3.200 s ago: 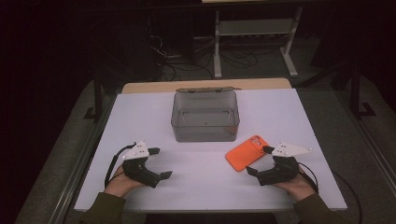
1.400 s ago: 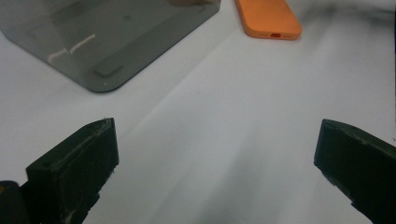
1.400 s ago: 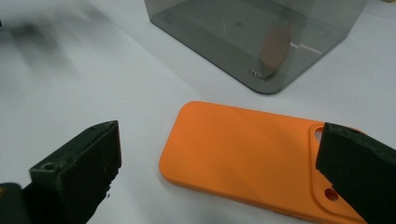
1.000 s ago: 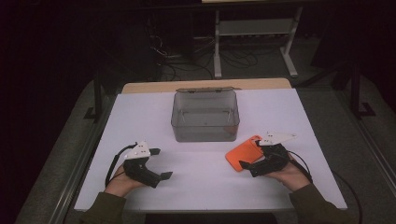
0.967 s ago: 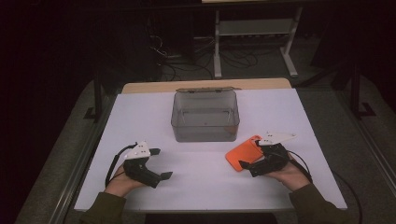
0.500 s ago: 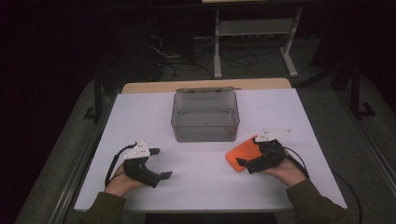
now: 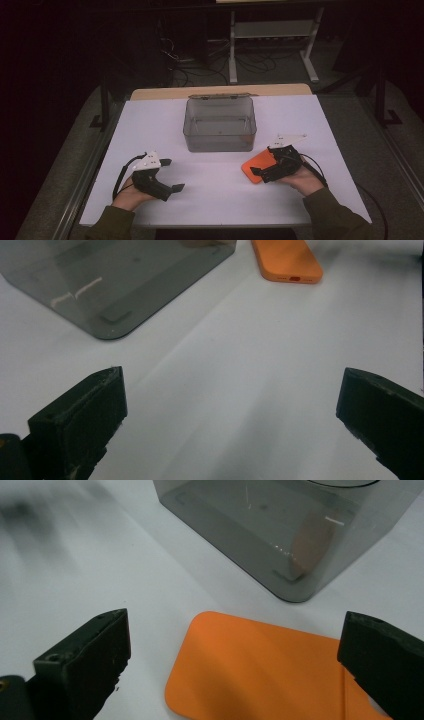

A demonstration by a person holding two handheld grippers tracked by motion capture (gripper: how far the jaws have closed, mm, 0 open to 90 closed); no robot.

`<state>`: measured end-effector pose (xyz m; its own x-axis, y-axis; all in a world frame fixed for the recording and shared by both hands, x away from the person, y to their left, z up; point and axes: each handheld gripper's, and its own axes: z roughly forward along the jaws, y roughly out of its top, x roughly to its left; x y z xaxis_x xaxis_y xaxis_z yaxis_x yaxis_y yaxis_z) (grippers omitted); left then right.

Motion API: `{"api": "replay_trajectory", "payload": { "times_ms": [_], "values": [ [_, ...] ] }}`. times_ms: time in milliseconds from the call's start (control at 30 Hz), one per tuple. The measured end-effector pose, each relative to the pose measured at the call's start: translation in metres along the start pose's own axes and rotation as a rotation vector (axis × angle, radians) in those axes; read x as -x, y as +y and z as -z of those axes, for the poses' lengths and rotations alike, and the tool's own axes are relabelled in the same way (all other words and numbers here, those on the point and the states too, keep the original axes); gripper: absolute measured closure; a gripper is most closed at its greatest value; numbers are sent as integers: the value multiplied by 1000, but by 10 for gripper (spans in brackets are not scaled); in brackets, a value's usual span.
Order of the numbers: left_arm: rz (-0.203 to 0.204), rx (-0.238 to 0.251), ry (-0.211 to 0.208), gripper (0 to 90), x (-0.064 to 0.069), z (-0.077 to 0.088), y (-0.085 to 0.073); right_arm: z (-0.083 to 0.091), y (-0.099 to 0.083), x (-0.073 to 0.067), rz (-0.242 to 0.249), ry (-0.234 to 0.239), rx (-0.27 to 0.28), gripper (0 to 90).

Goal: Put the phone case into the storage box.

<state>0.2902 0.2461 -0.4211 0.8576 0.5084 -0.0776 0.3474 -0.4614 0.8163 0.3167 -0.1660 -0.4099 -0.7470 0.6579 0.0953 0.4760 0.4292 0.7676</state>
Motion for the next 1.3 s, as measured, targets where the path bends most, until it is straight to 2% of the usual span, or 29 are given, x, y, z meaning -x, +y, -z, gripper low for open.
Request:
{"api": "replay_trajectory", "payload": {
  "times_ms": [300,400,733,767,833,867,1100,1133,1233,1267,1300],
  "values": [
    [5,3,0,0,0,0,0,-6,10,4,-7,-3,-49,23],
    [5,4,1,0,0,0,0,-8,12,4,-3,-5,-50,29],
    [2,5,0,0,-1,-1,0,-15,22,8,-10,-20,-79,146],
    [1,4,0,0,-1,-1,0,-17,24,9,-8,-19,-83,184],
    [1,4,-1,0,-1,-1,0,-17,24,9,-13,-20,-92,203],
    [1,4,-1,0,-1,-1,0,-20,26,9,-8,-19,-103,254],
    [2,4,0,0,-1,-1,0,-27,28,8,-14,-10,-133,443],
    [2,4,0,0,-1,-1,0,-27,28,8,-14,-10,-133,443],
    [0,3,-1,0,-1,-1,1,-30,29,8,-14,-8,-143,535],
    [0,3,-1,0,-1,-1,1,-33,29,9,-7,-10,-149,592],
    [-1,3,-1,0,-1,-1,1,-33,29,9,-7,-10,-149,592]
  ]
}}
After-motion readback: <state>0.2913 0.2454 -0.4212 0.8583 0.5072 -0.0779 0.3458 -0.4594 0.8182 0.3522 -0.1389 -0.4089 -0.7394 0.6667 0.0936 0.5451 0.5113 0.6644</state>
